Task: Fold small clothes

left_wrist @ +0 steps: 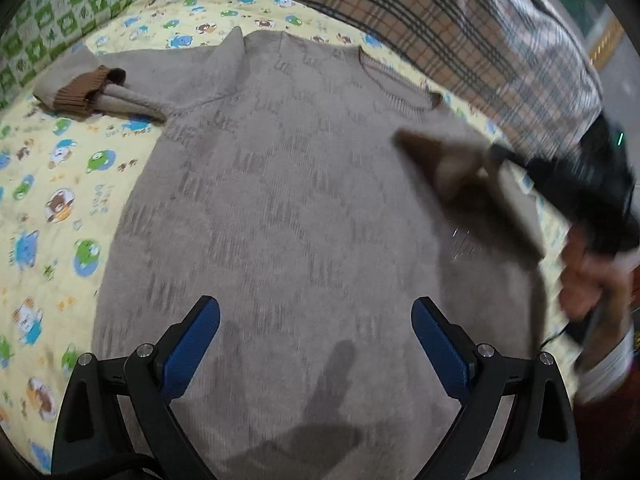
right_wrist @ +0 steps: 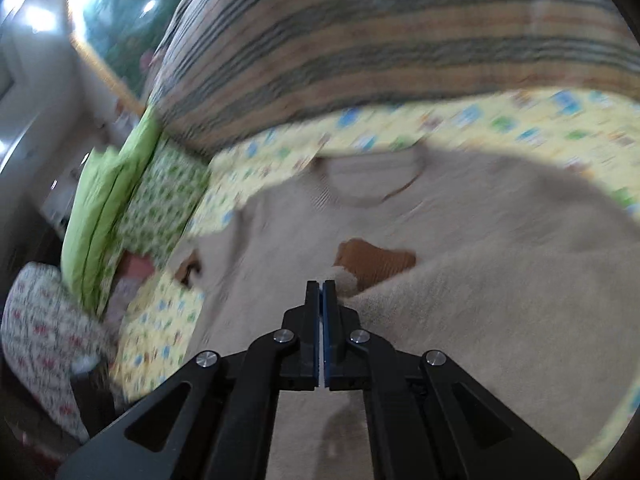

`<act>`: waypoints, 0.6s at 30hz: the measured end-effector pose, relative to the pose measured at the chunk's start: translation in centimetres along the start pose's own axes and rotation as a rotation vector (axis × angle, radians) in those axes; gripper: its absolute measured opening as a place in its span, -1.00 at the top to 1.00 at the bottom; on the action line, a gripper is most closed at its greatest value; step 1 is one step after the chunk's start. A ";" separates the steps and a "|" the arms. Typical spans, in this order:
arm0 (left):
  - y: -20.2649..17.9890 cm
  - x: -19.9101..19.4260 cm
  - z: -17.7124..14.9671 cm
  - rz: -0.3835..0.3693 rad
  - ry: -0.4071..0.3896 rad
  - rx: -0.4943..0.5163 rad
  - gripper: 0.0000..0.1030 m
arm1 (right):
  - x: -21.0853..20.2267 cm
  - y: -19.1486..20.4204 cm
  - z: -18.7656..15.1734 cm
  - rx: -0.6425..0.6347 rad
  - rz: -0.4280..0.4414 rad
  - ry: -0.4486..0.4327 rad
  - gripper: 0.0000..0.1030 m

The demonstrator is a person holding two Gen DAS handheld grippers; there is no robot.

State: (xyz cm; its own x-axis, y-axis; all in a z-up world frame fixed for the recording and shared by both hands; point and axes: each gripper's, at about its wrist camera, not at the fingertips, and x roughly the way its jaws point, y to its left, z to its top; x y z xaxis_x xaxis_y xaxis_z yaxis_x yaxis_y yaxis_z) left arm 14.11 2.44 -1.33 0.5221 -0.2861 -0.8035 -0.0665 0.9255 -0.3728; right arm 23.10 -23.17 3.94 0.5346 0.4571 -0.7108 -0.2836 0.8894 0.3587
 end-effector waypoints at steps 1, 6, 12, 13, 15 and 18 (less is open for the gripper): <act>0.4 0.2 0.6 -0.041 0.005 -0.022 -0.89 | 0.9 0.3 -0.7 -0.016 0.005 0.030 0.97; 0.8 2.6 3.6 -0.178 0.061 -0.097 -0.89 | 4.1 0.9 -3.4 -0.072 0.032 0.192 0.97; -3.1 6.9 8.6 -0.242 0.098 -0.029 -0.89 | 2.5 -0.2 -5.2 -0.087 -0.037 0.212 0.90; -4.0 7.9 9.4 -0.246 0.110 -0.015 -0.88 | 1.6 -0.8 -5.1 -0.066 -0.034 0.191 0.88; -5.5 9.7 10.8 -0.266 0.132 0.007 -0.88 | 0.3 -1.5 -5.0 -0.033 -0.025 0.162 0.84; -7.8 13.0 12.8 -0.242 0.164 0.035 -0.88 | -1.7 -2.1 -5.1 0.005 -0.037 0.117 0.61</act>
State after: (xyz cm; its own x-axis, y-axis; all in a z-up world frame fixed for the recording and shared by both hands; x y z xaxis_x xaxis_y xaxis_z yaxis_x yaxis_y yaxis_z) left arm 32.32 -5.36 -2.95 0.3744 -0.5330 -0.7588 0.0741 0.8329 -0.5484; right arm 18.70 -25.88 1.28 0.4481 0.4200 -0.7892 -0.2611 0.9058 0.3338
